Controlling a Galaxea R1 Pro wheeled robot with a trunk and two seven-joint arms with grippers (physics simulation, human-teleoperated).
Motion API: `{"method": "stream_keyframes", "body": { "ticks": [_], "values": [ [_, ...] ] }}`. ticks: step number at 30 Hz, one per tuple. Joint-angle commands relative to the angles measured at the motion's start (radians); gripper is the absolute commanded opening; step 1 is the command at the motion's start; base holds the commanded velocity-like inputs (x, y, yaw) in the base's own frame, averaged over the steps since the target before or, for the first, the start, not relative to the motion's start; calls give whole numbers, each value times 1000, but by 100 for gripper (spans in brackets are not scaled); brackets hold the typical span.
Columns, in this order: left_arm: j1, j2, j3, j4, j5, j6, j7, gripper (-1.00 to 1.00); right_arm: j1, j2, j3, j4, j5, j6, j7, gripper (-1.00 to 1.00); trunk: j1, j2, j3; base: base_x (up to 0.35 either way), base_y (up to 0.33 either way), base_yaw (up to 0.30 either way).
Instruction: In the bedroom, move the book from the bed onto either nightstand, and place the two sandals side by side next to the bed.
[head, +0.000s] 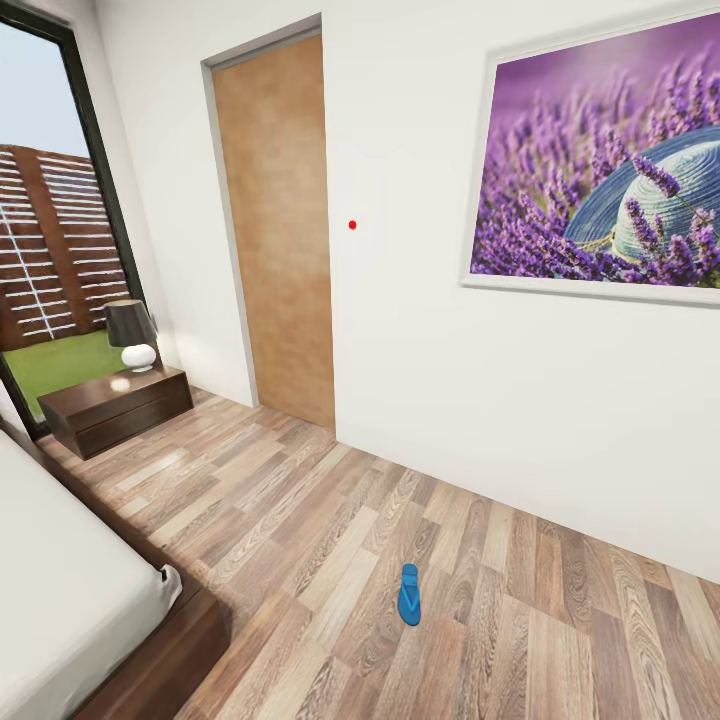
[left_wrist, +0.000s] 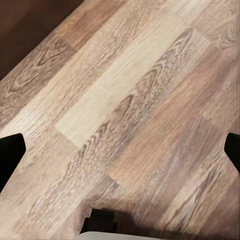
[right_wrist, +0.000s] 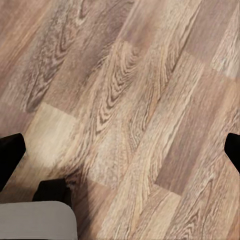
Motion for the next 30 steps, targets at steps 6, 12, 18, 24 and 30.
{"method": "stream_keyframes", "body": {
  "ticks": [6,12,18,24,30],
  "values": [
    [-5,-12,2,-46,80,58,-3,100,-134,7,0,-65,-17,182,6,100,0,-1,-1,0,0,0],
    [-35,-32,-2,-84,145,151,-6,100,-342,31,0,-68,-103,415,9,100,0,-1,-1,0,0,0],
    [-53,-52,-5,-140,162,208,-18,100,-528,55,0,-55,-192,637,11,100,0,-1,-1,0,0,0],
    [-57,-61,-6,-206,168,240,-32,100,-652,76,0,-39,-248,806,12,100,0,-1,-1,0,0,0],
    [-59,-76,-14,-255,169,261,-37,100,-679,82,-4,-36,-276,843,12,100,0,-1,-1,0,0,0]
  ]
}}
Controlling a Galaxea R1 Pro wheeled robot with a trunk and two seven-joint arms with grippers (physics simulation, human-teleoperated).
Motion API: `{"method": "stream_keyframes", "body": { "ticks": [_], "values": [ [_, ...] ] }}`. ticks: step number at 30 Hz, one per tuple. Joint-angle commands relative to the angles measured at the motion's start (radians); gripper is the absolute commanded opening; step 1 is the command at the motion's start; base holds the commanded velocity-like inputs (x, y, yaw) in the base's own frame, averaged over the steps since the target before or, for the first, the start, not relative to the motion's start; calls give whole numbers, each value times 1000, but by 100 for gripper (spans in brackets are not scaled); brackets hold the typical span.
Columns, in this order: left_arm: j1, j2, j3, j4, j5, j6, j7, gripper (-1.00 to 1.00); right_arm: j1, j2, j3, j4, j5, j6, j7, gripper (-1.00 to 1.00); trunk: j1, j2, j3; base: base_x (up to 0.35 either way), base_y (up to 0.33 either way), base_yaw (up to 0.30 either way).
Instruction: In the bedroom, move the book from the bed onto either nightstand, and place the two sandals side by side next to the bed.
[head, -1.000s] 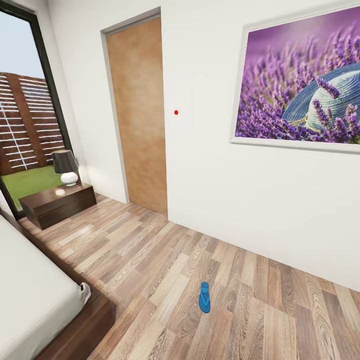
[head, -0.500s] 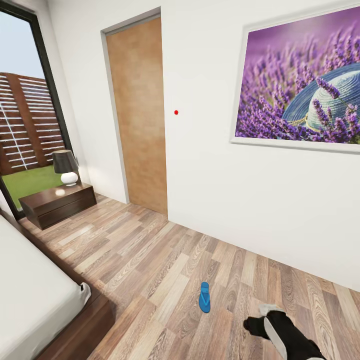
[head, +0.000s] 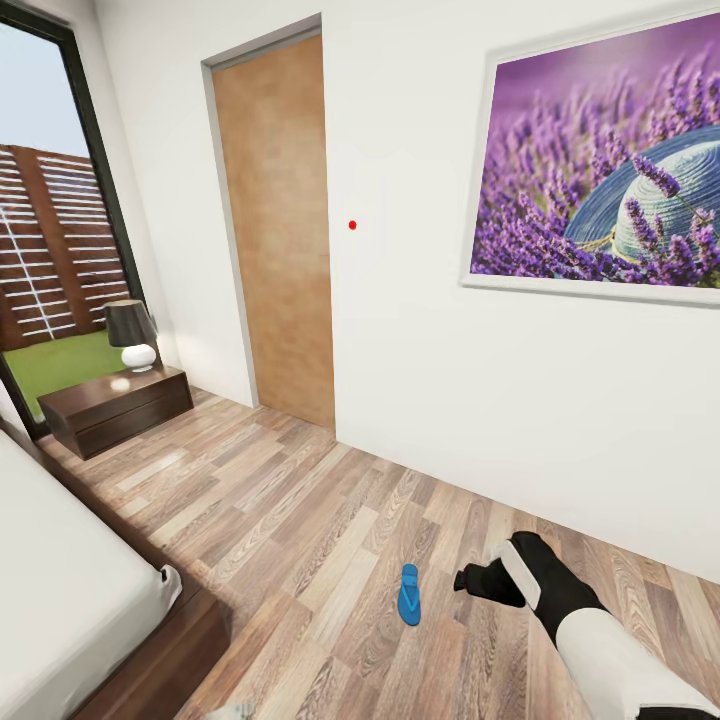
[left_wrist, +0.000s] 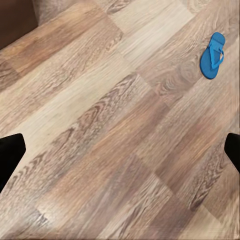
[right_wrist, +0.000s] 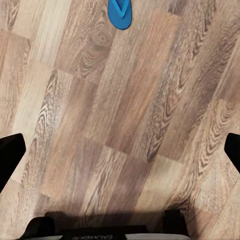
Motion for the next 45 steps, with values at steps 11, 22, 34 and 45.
{"method": "stream_keyframes", "body": {
  "ticks": [11,22,34,45],
  "values": [
    [0,-18,-60,-36,11,5,0,100,-9,0,-6,1,-18,0,-6,100,0,-1,-1,0,0,0],
    [1,-19,-76,-28,13,5,-4,100,-10,-50,-96,116,-150,-64,200,100,0,-1,-1,0,0,0],
    [1,-18,-77,-19,13,6,-4,100,-10,-167,-131,174,-209,-77,549,100,0,-1,-1,30,0,0],
    [0,-18,-76,-8,12,5,-4,100,-10,-174,-132,177,-187,-79,628,100,0,-1,-1,144,0,0]
  ]
}}
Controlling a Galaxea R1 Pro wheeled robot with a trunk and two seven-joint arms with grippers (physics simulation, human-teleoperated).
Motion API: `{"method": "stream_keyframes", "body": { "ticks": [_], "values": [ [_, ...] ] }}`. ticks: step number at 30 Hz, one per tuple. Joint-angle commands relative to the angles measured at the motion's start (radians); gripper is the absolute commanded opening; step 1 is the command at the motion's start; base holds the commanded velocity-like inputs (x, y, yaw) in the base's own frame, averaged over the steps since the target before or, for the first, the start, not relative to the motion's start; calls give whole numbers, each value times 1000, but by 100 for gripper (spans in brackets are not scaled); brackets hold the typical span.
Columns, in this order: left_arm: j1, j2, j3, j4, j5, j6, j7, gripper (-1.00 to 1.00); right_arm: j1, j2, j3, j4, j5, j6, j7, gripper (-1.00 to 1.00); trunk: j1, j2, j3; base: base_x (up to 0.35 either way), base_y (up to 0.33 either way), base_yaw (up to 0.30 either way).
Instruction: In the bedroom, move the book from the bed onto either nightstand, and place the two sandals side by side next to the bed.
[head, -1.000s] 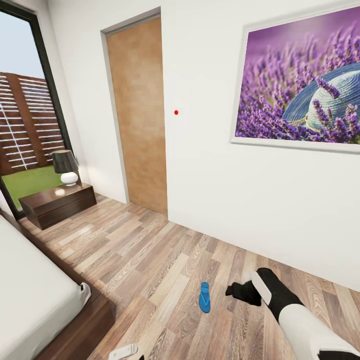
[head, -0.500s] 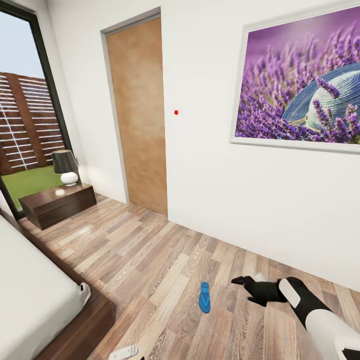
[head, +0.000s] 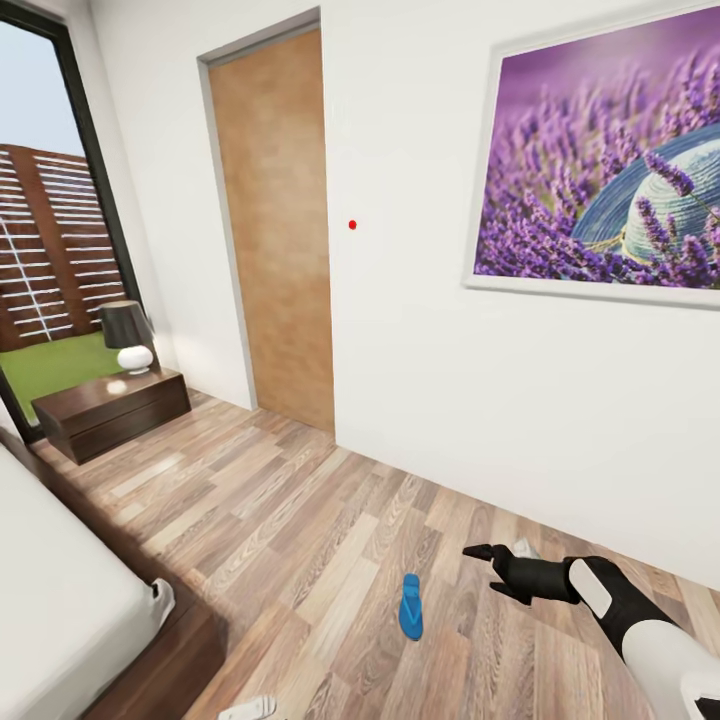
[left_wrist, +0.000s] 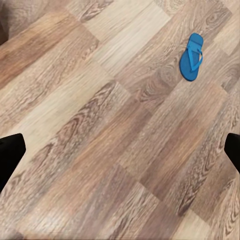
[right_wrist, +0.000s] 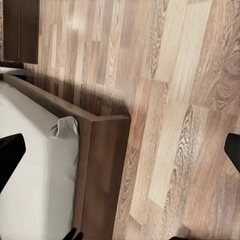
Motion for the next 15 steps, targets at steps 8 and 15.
{"method": "stream_keyframes", "body": {
  "ticks": [8,15],
  "values": [
    [0,-1,4,-1,10,9,-4,100,-1,0,-7,-1,7,4,9,100,0,-1,-1,198,0,0],
    [0,-1,4,0,10,7,-2,100,-1,3,-6,-1,9,3,9,100,0,-1,-1,212,0,25]
  ]
}}
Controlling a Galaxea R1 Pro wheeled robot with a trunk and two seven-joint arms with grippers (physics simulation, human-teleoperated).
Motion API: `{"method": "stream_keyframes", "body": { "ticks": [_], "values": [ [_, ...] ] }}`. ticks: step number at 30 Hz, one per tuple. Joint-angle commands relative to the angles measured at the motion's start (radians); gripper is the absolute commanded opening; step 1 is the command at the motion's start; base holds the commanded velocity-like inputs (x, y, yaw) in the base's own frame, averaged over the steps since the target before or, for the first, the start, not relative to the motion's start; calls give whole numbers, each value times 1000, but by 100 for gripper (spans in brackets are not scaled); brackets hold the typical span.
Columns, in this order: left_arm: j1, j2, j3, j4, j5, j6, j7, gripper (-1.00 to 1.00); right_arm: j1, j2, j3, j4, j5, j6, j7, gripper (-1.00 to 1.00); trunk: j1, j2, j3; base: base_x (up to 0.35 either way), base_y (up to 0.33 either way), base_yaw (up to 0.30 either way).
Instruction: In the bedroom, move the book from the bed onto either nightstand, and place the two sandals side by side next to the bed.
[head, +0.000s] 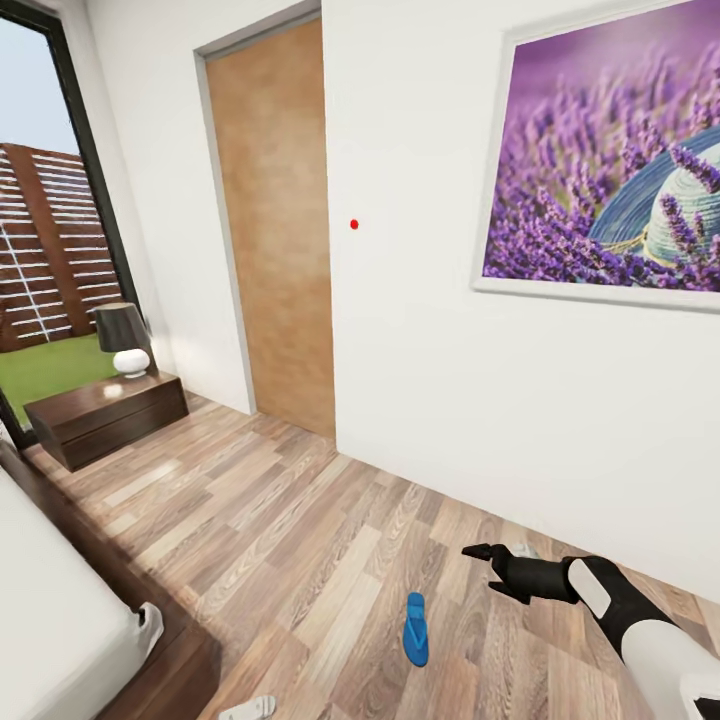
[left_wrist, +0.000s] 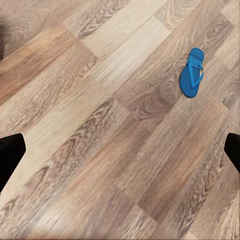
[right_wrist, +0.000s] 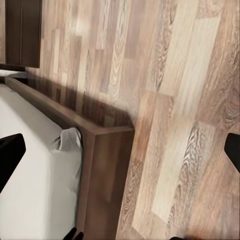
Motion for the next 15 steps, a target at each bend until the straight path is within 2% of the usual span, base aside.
{"method": "stream_keyframes", "body": {
  "ticks": [1,15],
  "values": [
    [0,-1,3,-2,10,7,-4,100,-1,1,-6,0,2,6,2,100,0,-1,-1,210,0,110],
    [0,-3,2,2,10,4,-3,100,-1,2,-5,0,3,6,-2,100,0,-1,-1,184,-60,190]
  ]
}}
